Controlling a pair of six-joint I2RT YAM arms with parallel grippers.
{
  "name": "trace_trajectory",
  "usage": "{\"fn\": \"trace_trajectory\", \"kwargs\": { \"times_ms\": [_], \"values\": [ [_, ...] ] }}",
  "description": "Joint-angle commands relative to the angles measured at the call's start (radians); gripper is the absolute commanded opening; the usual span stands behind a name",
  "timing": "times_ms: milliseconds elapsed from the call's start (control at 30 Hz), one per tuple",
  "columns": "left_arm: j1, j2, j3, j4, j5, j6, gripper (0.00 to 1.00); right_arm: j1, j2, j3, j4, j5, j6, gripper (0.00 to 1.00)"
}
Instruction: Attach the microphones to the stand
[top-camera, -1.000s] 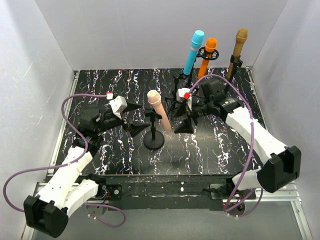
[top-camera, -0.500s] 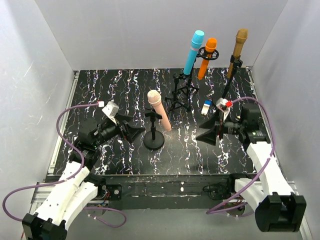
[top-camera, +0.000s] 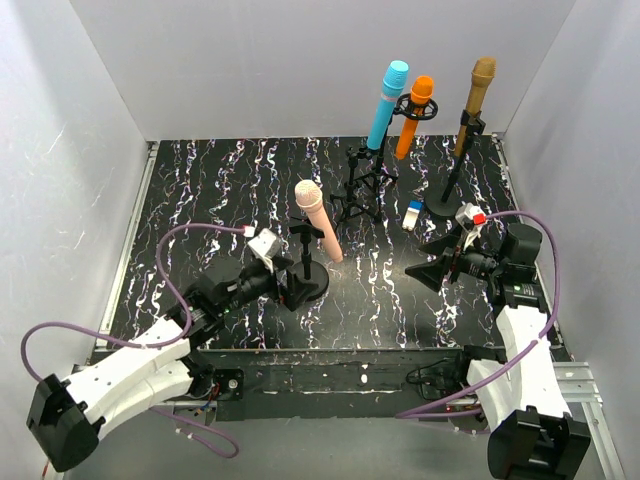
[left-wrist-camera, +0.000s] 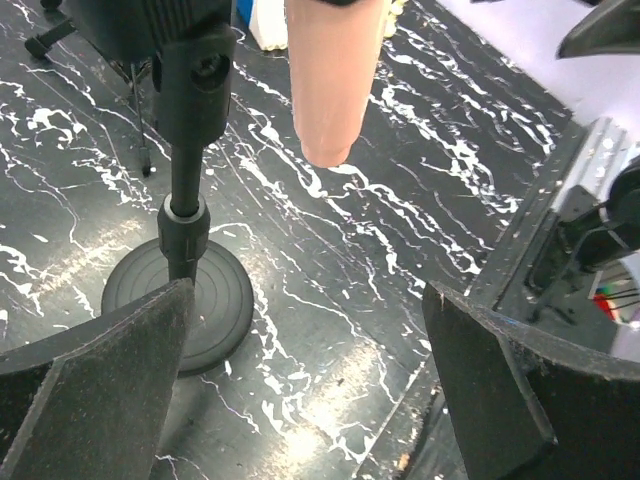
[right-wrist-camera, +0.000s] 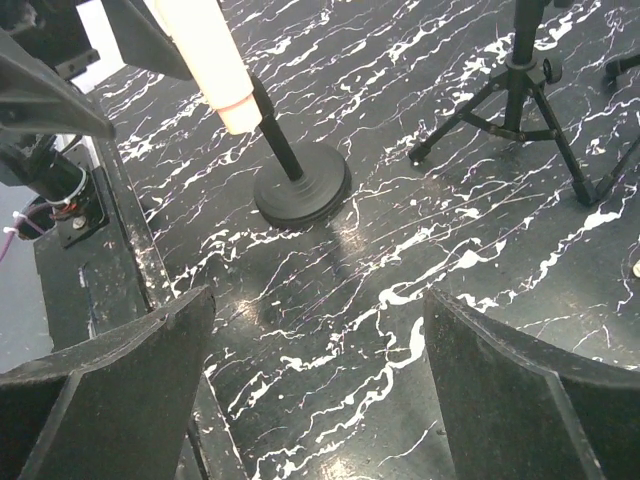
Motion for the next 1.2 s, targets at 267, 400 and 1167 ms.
{"fn": "trace_trajectory", "kwargs": {
  "times_ms": [267,400,1167],
  "values": [
    [-0.064,0.026,-0.168,0.435,-0.355,0.138,0.98,-0.005,-0.039,0.006,0.017,0.001,-0.030,0.91],
    [-0.064,0.098,-0.160,0.495,-0.349,0.166,0.98,-0.005,-0.036,0.004,0.017,-0.004,-0.036,0.91],
    [-0.063,0.416,-0.139,0.844,-0.404,0.245,0.49,-0.011,-0.036,0.000,0.012,-0.005,-0.049,0.92]
  ]
}}
